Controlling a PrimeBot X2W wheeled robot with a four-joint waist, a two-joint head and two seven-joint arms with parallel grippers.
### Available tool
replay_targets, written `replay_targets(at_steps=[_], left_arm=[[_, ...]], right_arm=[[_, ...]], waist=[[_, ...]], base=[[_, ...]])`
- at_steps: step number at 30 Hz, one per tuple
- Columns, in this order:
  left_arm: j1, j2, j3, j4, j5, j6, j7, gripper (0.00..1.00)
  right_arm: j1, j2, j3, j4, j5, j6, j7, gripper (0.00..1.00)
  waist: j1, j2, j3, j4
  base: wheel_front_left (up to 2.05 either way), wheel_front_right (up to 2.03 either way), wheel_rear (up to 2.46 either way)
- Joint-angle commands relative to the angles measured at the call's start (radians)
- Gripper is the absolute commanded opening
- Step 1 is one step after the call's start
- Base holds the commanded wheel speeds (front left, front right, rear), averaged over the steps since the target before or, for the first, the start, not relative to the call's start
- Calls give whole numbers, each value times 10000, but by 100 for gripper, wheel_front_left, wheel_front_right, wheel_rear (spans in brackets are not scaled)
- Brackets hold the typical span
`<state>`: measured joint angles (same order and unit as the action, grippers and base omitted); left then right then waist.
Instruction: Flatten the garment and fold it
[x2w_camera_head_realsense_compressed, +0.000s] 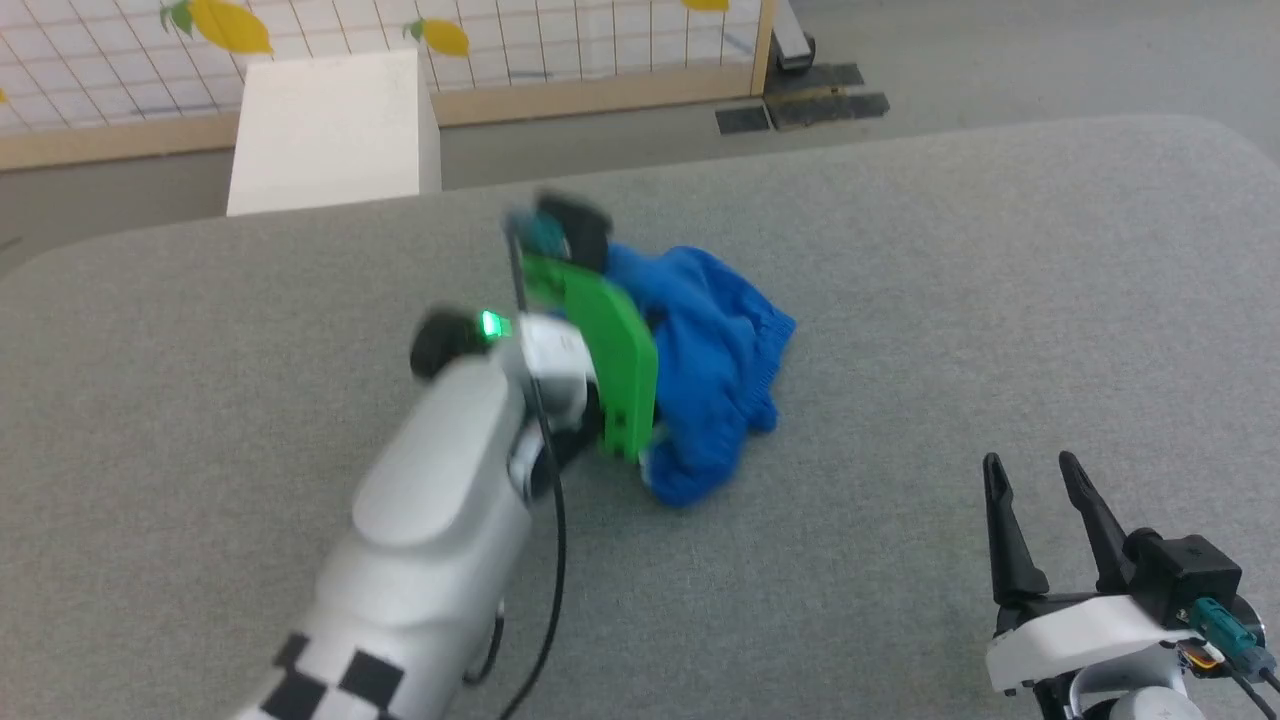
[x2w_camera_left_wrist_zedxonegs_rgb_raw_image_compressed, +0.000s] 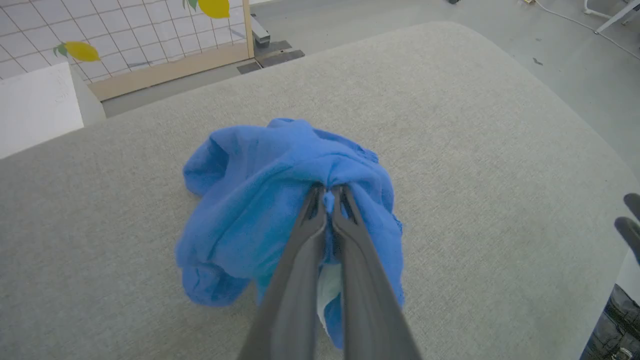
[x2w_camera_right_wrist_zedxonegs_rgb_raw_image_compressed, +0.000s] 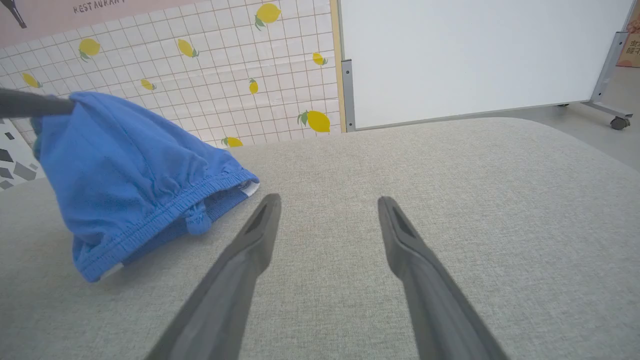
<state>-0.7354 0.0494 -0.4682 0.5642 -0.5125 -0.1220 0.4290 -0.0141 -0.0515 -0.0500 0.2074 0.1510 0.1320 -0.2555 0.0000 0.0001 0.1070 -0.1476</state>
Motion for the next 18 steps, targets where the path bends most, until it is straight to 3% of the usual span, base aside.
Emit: replay_targets(at_steps=[1, 10, 11, 12, 13, 18], left_arm=[[367, 17, -184, 260, 80, 24, 43, 0], [1461, 11, -1403, 1165, -1034, 165, 444, 0], [1507, 11, -1480, 1136, -1277, 233, 425, 5], [1504, 10, -1572, 1115, -1393, 298, 432, 40], [1479, 10, -1623, 1064, -1592, 384, 430, 100], [1151, 10, -1234, 397, -2722, 609, -78, 100]], right_arm=[[24, 13, 3, -62, 45, -13, -50, 100], [-171, 13, 185, 9, 90, -13, -58, 100], [-176, 13, 204, 24, 101, -13, -58, 100], [-174, 13, 213, 32, 112, -13, -59, 100], [-170, 13, 216, 38, 119, -13, -59, 100], [-75, 13, 192, 79, 152, -13, -61, 100]], waist=[[0, -1, 202, 7], [0, -1, 300, 315], [0, -1, 268, 358], [0, -1, 244, 401], [0, -1, 215, 461], [0, -1, -71, 752]], base=[[0, 0, 0], [0, 0, 0], [0, 0, 0], [0, 0, 0], [0, 0, 0], [0, 0, 0]])
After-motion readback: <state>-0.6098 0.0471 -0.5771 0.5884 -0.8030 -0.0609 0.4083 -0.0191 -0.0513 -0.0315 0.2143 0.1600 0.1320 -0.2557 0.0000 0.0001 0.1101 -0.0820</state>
